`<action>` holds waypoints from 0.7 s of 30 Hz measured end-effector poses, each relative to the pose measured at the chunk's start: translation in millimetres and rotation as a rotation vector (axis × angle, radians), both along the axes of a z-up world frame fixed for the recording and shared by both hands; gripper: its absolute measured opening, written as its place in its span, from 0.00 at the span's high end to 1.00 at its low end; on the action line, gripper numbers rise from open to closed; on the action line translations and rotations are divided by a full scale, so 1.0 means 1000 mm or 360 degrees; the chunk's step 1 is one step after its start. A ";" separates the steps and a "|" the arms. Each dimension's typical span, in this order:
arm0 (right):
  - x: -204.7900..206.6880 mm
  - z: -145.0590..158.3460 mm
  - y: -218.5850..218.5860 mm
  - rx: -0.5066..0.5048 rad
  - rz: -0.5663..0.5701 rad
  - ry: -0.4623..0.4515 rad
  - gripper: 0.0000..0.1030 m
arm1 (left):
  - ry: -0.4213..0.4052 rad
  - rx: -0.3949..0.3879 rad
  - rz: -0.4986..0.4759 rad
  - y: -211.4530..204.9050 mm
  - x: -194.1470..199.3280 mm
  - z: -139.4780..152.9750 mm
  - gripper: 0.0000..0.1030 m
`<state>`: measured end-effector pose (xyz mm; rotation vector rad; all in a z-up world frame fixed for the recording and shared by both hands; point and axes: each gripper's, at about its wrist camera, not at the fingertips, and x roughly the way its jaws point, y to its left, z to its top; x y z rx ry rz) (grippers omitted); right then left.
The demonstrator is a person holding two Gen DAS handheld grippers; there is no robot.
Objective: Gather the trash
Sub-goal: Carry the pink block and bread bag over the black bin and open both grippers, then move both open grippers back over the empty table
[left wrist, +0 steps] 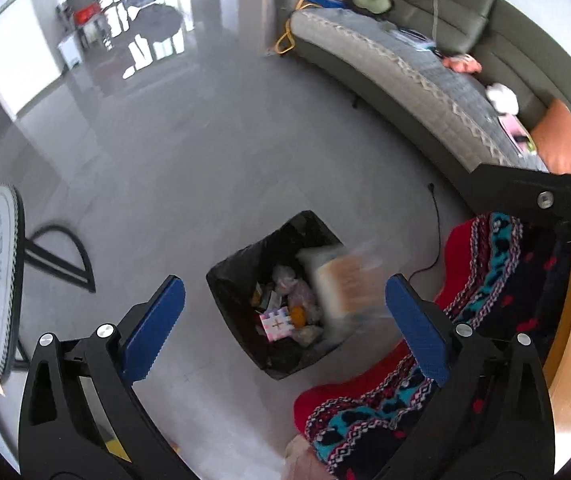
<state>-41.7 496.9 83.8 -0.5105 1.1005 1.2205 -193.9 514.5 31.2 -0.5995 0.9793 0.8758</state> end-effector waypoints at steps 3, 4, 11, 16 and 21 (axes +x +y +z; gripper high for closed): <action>-0.002 -0.001 0.000 -0.0004 0.0018 -0.0012 0.20 | 0.0000 0.0004 0.0020 0.002 -0.004 -0.001 0.06; -0.002 -0.002 -0.001 -0.0006 0.0019 -0.0015 0.20 | 0.0006 0.0003 0.0026 0.002 -0.005 -0.002 0.06; 0.003 0.004 -0.013 0.0019 0.0001 -0.0035 0.20 | 0.0008 0.0002 0.0011 -0.001 -0.006 -0.001 0.06; 0.006 0.017 -0.035 0.0058 -0.0043 -0.0064 0.20 | -0.0016 0.0031 -0.0040 -0.013 0.001 0.010 0.06; 0.015 0.033 -0.069 0.0102 -0.0125 -0.0090 0.20 | -0.0058 0.0076 -0.0115 -0.032 0.013 0.025 0.06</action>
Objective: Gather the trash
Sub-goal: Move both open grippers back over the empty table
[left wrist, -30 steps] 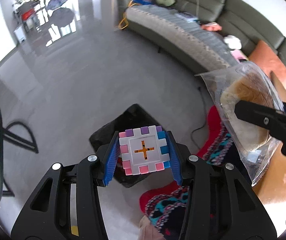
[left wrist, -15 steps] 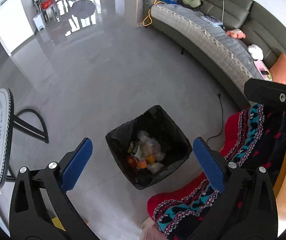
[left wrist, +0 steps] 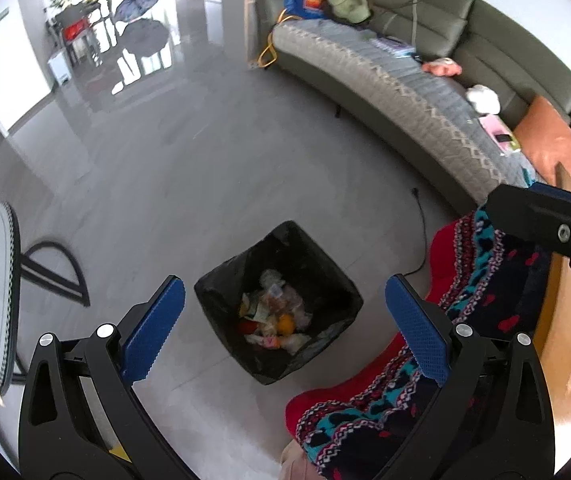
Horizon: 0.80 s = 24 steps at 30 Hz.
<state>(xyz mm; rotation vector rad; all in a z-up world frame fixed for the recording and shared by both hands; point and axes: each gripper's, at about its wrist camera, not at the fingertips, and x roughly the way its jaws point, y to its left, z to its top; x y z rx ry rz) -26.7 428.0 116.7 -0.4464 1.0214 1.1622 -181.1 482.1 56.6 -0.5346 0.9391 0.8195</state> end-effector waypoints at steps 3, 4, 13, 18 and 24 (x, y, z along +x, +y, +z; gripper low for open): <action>0.007 0.010 -0.026 0.0023 -0.0062 -0.0021 0.20 | -0.0017 0.0022 -0.0059 -0.016 0.011 0.008 0.06; 0.010 0.013 -0.036 0.0031 -0.0084 -0.0032 0.20 | -0.0027 0.0026 -0.0084 -0.024 0.015 0.011 0.06; 0.040 0.033 -0.142 0.0084 -0.0331 -0.0088 0.20 | -0.0083 0.0054 -0.0335 -0.092 0.061 0.029 0.06; 0.060 0.032 -0.211 0.0084 -0.0510 -0.0116 0.20 | -0.0109 0.0059 -0.0541 -0.147 0.097 0.037 0.06; 0.080 0.029 -0.290 0.0096 -0.0726 -0.0120 0.20 | -0.0102 0.0071 -0.0791 -0.216 0.132 0.040 0.06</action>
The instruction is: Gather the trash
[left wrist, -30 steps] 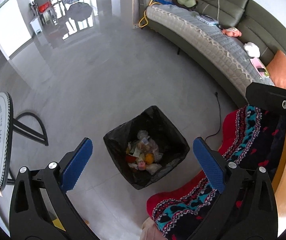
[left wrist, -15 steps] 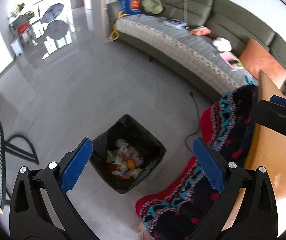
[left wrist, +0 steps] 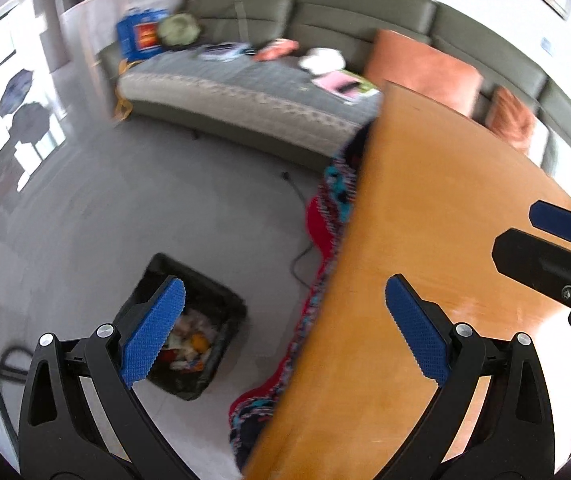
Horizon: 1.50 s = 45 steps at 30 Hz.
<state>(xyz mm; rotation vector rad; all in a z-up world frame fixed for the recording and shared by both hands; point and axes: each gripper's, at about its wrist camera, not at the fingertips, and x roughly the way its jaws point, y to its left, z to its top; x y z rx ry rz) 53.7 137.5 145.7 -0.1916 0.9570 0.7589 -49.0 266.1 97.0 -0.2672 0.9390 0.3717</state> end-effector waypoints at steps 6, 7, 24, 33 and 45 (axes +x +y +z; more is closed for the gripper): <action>0.015 -0.011 -0.080 0.0029 -0.0230 0.0020 0.20 | 0.0020 0.0027 -0.0254 -0.070 0.023 -0.004 0.06; 0.014 -0.013 -0.093 0.0035 -0.0263 0.0022 0.20 | 0.0026 0.0028 -0.0300 -0.084 0.027 -0.005 0.06; -0.013 -0.082 -0.276 0.0013 -0.0771 0.0046 0.20 | 0.0016 0.0073 -0.0661 -0.220 0.055 -0.045 0.06; -0.020 -0.127 -0.312 -0.0030 -0.0915 0.0049 0.20 | -0.0033 0.0084 -0.0679 -0.243 0.048 -0.068 0.06; -0.020 -0.147 -0.311 -0.0199 -0.0941 -0.0093 0.12 | -0.0032 0.0048 -0.0603 -0.241 0.056 -0.090 0.06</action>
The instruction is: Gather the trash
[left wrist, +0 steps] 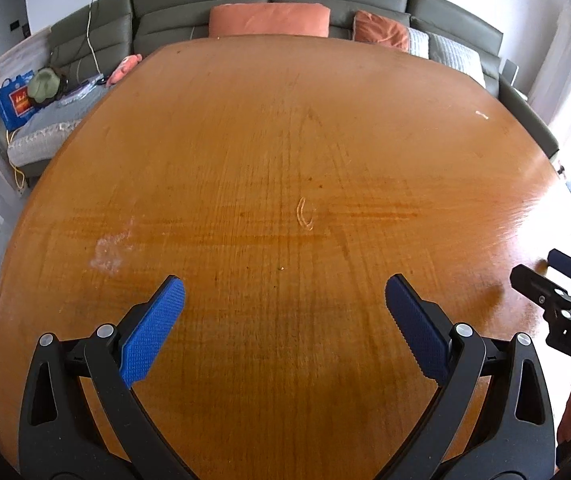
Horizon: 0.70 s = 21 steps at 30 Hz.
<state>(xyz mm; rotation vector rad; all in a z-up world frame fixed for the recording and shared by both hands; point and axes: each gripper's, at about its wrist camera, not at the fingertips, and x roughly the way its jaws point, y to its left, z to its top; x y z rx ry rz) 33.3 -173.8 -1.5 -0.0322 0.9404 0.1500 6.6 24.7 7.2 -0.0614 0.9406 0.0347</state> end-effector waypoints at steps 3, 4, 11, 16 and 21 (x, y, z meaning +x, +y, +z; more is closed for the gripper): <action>0.005 -0.004 0.000 -0.0021 -0.0041 -0.0013 0.04 | -0.0002 0.0004 -0.0003 -0.001 0.003 -0.001 0.06; 0.007 -0.005 0.001 -0.0022 -0.0049 -0.0009 0.03 | 0.0001 0.0013 -0.0004 -0.001 0.004 -0.002 0.06; 0.012 -0.003 0.001 -0.0025 -0.0056 -0.0008 0.03 | 0.0025 0.0076 -0.0006 -0.007 0.011 -0.004 0.06; 0.010 -0.004 0.001 -0.0025 -0.0057 -0.0008 0.02 | 0.0026 0.0076 -0.0006 -0.008 0.011 -0.004 0.06; 0.010 -0.004 0.000 -0.0025 -0.0057 -0.0008 0.02 | 0.0026 0.0076 -0.0006 -0.007 0.011 -0.004 0.06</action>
